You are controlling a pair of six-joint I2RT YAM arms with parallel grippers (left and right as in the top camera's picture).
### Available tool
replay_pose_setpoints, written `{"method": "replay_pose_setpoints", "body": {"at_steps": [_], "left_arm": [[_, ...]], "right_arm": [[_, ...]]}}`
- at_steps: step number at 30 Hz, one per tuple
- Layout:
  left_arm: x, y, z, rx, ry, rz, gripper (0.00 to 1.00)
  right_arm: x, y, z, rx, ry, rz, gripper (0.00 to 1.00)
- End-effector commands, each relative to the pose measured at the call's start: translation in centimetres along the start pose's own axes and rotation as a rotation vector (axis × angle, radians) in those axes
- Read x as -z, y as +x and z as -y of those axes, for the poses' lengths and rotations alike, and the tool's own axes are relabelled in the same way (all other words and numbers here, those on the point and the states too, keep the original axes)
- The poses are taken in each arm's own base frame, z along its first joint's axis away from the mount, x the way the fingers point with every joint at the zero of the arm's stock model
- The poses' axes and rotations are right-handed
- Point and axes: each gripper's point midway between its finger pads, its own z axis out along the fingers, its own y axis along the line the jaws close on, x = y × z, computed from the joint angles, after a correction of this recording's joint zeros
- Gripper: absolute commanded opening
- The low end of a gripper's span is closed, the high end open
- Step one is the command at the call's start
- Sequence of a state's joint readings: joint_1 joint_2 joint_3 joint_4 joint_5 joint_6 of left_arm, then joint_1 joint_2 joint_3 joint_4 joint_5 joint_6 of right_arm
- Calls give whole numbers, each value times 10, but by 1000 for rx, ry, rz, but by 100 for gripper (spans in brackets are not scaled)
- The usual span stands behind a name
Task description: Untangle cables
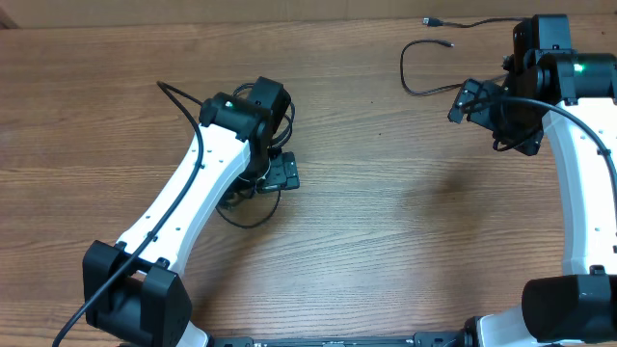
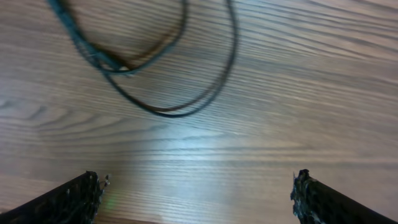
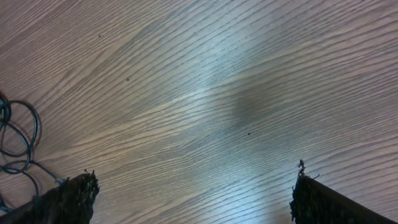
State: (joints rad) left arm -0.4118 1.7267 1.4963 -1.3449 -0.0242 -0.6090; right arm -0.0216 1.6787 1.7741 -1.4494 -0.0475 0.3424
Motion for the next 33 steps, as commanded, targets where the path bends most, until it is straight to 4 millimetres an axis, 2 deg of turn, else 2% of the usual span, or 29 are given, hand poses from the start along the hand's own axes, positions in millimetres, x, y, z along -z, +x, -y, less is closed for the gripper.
{"method": "replay_pose_setpoints", "body": {"at_steps": [1, 4, 8, 11, 12, 15, 17, 21, 26, 29, 33], "left_arm": [[-3, -8, -14, 33, -76, 42, 100], [-3, -13, -20, 40, -78, 47, 100], [-4, -23, -38, 103, -78, 45, 100], [-10, -32, -49, 87, -71, 52, 100], [-14, -34, -51, 77, -64, 53, 97], [-29, -33, -45, 23, 1, 29, 84], [-39, -31, -33, -60, 71, 17, 80], [-53, -34, -24, -158, 116, 42, 82], [-53, -52, -17, -193, 134, 125, 79], [-57, -66, -27, -207, 61, 194, 77], [-72, -63, -32, -288, 32, 197, 87]], "right_arm": [[6, -1, -1, -10, -14, 17, 100], [6, -1, -1, -10, -14, 17, 100], [6, -1, -1, -10, -14, 17, 100], [6, -1, -1, -10, -14, 17, 100], [6, -1, -1, -10, -14, 17, 100], [6, -1, -1, -10, -14, 17, 100], [6, -1, -1, -10, -14, 17, 100], [6, -1, -1, -10, -14, 17, 100], [6, -1, -1, -10, -14, 17, 100], [6, -1, -1, -10, -14, 17, 100], [6, -1, -1, -10, -14, 17, 100]]}}
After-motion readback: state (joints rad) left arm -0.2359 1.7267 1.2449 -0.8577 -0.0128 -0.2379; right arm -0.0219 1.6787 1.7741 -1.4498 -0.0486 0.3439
